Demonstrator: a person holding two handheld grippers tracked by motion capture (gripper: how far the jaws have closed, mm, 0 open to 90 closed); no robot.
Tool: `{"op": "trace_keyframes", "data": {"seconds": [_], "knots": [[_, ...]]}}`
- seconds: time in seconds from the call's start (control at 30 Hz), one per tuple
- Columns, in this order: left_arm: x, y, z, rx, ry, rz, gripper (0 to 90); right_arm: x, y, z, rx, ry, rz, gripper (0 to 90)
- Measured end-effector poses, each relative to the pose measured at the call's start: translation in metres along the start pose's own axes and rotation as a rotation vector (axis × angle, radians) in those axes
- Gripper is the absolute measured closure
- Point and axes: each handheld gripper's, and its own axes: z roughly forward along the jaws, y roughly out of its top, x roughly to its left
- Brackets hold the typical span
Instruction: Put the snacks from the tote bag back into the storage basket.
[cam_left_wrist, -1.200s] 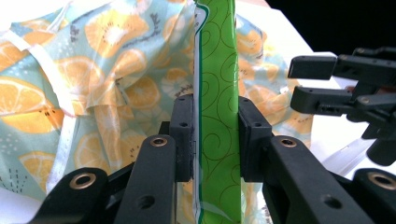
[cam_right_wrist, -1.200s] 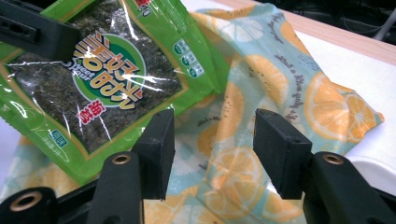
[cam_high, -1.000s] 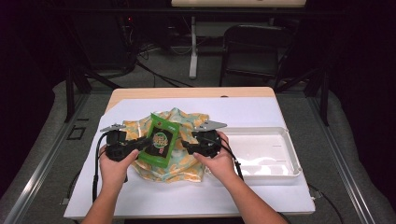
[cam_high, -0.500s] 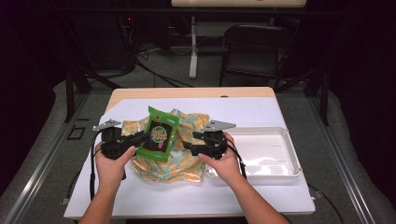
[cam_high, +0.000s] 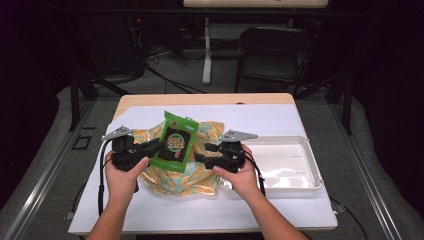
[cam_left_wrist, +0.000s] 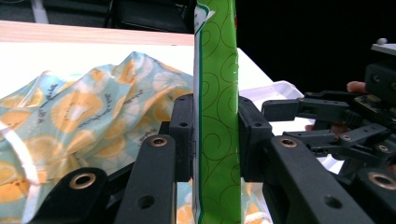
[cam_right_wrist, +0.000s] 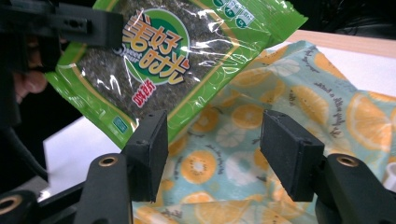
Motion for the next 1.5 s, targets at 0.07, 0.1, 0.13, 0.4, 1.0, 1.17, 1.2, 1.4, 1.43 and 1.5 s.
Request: {"op": "trace_keyframes", "data": {"seconds": [0.07, 0.1, 0.13, 0.4, 1.0, 1.17, 1.2, 1.4, 1.43, 1.5], "knots": [[-0.003, 0.0, 0.0, 0.001, -0.01, 0.008, 72.3, -0.001, 0.0, -0.001, -0.011, 0.024, 0.035, 41.8], [-0.005, 0.0, 0.001, 0.0, -0.015, 0.013, 72.2, -0.002, -0.001, -0.001, -0.015, 0.037, 0.057, 41.8], [-0.007, 0.0, 0.001, 0.001, -0.019, 0.017, 72.2, -0.002, -0.001, -0.002, -0.012, 0.045, 0.065, 41.7], [-0.018, -0.002, 0.009, 0.02, -0.044, 0.05, 72.2, -0.003, -0.005, 0.003, 0.011, 0.055, 0.081, 41.7], [-0.026, -0.006, 0.031, 0.055, -0.108, 0.079, 71.7, -0.012, -0.012, -0.005, 0.014, 0.097, 0.155, 43.9], [-0.027, -0.005, 0.034, 0.054, -0.124, 0.076, 71.6, -0.014, -0.013, -0.011, 0.0, 0.086, 0.168, 47.5], [-0.027, -0.005, 0.035, 0.054, -0.128, 0.075, 71.6, -0.014, -0.013, -0.013, -0.005, 0.083, 0.176, 48.1], [-0.028, -0.006, 0.039, 0.068, -0.138, 0.077, 71.3, -0.02, -0.015, -0.018, -0.003, 0.085, 0.224, 55.0], [-0.028, -0.006, 0.04, 0.072, -0.14, 0.08, 71.2, -0.021, -0.015, -0.019, -0.004, 0.08, 0.235, 57.1], [-0.028, -0.006, 0.041, 0.079, -0.14, 0.084, 71.0, -0.023, -0.015, -0.02, -0.012, 0.073, 0.252, 59.8]]}}
